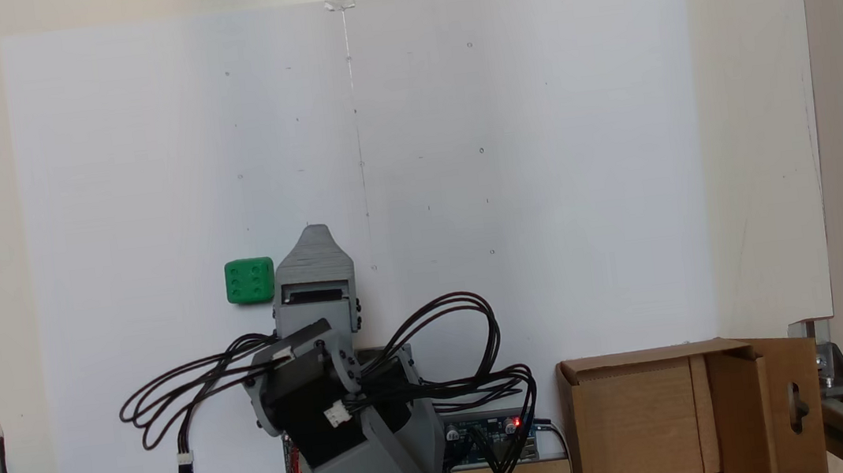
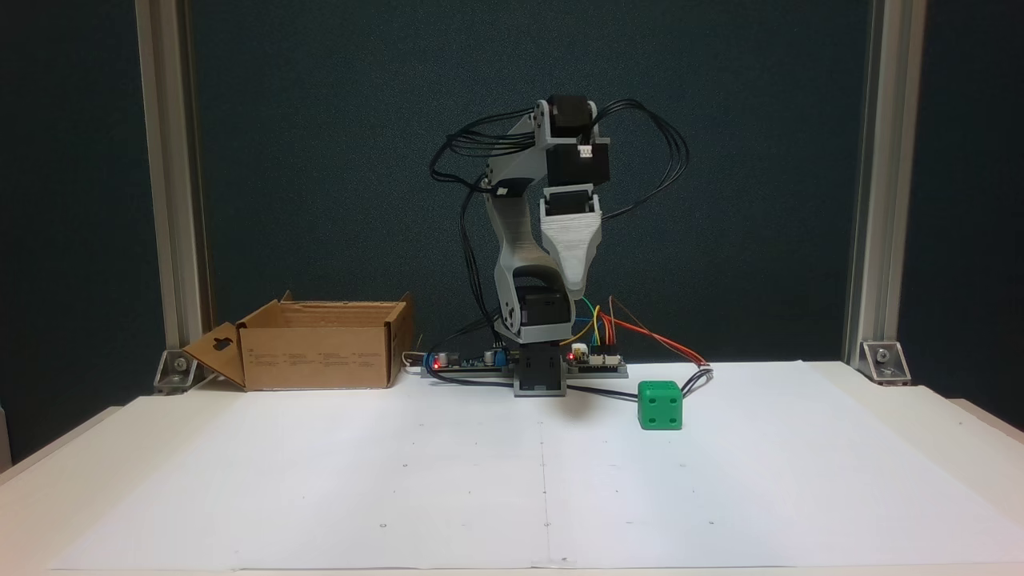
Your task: Grasp a green dice and put it in the bin.
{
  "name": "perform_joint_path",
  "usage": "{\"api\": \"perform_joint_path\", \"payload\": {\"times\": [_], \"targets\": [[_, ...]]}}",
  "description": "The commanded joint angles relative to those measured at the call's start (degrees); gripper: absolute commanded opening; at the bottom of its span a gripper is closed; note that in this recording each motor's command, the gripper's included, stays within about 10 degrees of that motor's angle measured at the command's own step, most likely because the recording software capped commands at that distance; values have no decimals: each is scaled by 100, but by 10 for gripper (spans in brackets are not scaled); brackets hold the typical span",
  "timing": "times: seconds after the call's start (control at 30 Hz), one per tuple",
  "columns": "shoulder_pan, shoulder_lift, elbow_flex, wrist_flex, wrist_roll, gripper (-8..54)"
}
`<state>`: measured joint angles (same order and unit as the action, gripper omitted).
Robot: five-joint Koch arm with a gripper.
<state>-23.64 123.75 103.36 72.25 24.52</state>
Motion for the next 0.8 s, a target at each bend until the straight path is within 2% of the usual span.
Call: {"api": "perform_joint_path", "payload": {"times": [0.0, 0.77], "targets": [[-185, -167, -475, 193, 501, 444], [-1758, -1107, -729, -413, 844, 440]]}}
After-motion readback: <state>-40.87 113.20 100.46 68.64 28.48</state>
